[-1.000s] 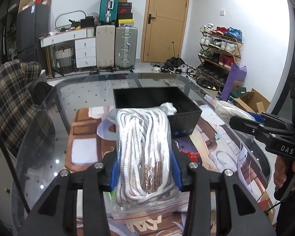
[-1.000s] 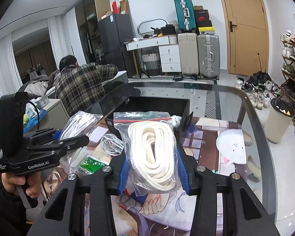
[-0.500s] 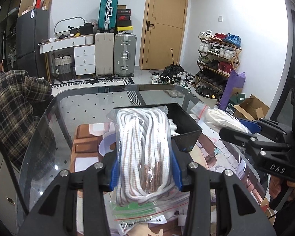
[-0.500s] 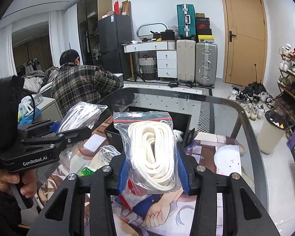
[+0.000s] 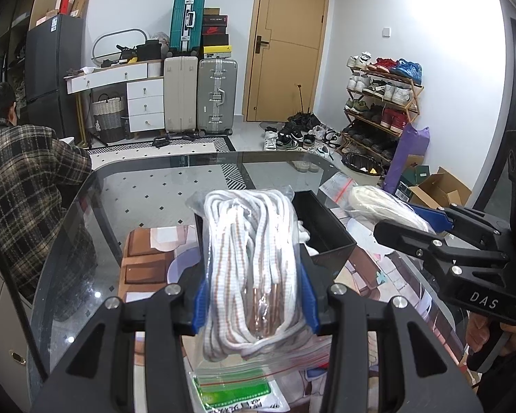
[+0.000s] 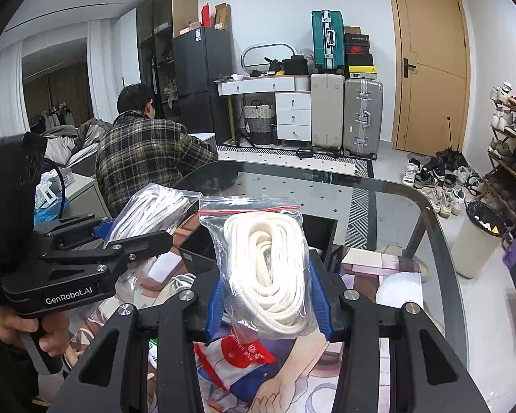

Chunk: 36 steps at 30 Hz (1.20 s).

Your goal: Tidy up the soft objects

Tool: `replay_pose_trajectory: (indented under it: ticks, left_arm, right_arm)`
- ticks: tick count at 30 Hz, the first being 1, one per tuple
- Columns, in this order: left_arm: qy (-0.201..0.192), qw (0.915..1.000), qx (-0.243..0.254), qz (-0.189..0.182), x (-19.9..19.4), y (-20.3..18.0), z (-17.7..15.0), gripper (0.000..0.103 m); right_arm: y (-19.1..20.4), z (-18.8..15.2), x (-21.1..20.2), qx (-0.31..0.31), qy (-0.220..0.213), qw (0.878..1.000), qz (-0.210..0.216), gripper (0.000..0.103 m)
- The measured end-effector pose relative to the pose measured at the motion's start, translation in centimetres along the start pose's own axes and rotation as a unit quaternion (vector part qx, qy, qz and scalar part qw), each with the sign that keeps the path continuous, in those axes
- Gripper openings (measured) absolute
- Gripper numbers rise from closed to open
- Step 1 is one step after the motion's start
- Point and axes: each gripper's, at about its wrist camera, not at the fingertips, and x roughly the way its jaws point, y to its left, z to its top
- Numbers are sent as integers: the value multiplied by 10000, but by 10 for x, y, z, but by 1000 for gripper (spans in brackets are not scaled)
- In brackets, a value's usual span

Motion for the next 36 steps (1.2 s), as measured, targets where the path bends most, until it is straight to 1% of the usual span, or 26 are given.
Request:
replay_pose_trajectory:
  ticks: [6,16,28,36]
  left_arm:
    - [37,10000,-10,28,11,3,7,42]
    - [129,9999,-22,61,36,13,16,42]
    - [365,9993,-1,107,81,9,20,42]
    - [457,9989,-54,132,101,10,22,42]
  right_arm:
    - [-1,0,1,109,18,9999,27,43]
    - [-7,-1,19,157,213,9996,-30,43]
    - [-16,0,49,145,483,9987,-39,43]
    - [-16,3,73,25,651,9978,-105,43]
